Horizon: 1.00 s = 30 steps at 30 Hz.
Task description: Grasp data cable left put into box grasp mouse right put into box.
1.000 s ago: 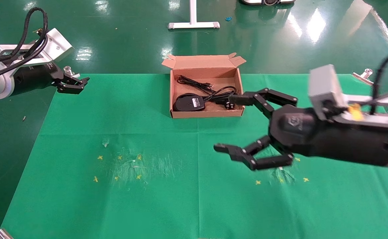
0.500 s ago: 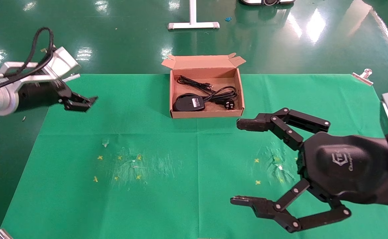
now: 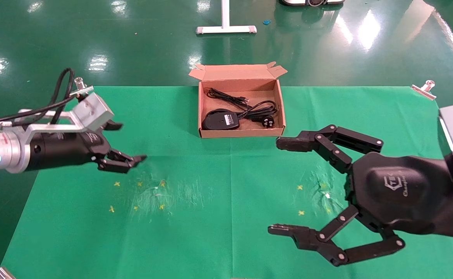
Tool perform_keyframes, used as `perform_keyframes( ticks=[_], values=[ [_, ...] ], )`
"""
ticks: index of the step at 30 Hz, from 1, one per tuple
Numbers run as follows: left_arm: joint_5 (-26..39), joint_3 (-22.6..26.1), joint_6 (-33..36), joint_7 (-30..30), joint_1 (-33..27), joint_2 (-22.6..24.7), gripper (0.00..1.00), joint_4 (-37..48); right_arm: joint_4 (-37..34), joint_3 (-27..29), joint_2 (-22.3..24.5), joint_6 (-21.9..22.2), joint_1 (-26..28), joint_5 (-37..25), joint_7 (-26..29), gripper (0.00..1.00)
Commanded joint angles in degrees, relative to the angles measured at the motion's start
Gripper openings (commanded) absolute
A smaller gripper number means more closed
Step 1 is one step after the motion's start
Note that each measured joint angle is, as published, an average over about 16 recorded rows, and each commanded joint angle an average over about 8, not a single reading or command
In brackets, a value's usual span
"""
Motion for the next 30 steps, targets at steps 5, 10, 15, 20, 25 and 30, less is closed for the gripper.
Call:
perform_keyframes(
  ticks=[5, 10, 15, 20, 25, 30],
  values=[
    [-8.55, -4.23, 4.08, 5.28, 3.29, -0.47, 1.0, 0.23, 0.0, -0.03, 0.01, 0.01, 0.01, 0.02, -0.01, 1.0],
    [-15.75, -7.79, 7.51, 9.72, 6.05, -0.87, 1.0, 0.42, 0.0, -0.05, 0.02, 0.02, 0.01, 0.03, -0.02, 1.0],
    [-22.89, -11.33, 10.91, 14.13, 8.8, -1.27, 1.0, 0.61, 0.0, -0.07, 0.03, 0.03, 0.02, 0.05, -0.04, 1.0],
    [-30.02, -14.86, 14.31, 18.53, 11.54, -1.66, 1.0, 0.81, 0.0, -0.09, 0.04, 0.04, 0.02, 0.06, -0.05, 1.0],
    [-37.23, -18.43, 17.75, 22.98, 14.31, -2.06, 1.0, 1.0, 0.0, -0.11, 0.05, 0.05, 0.03, 0.08, -0.06, 1.0],
    [-44.37, -21.96, 21.15, 27.38, 17.05, -2.45, 1.0, 1.19, 0.0, -0.14, 0.06, 0.06, 0.03, 0.09, -0.07, 1.0]
  ],
)
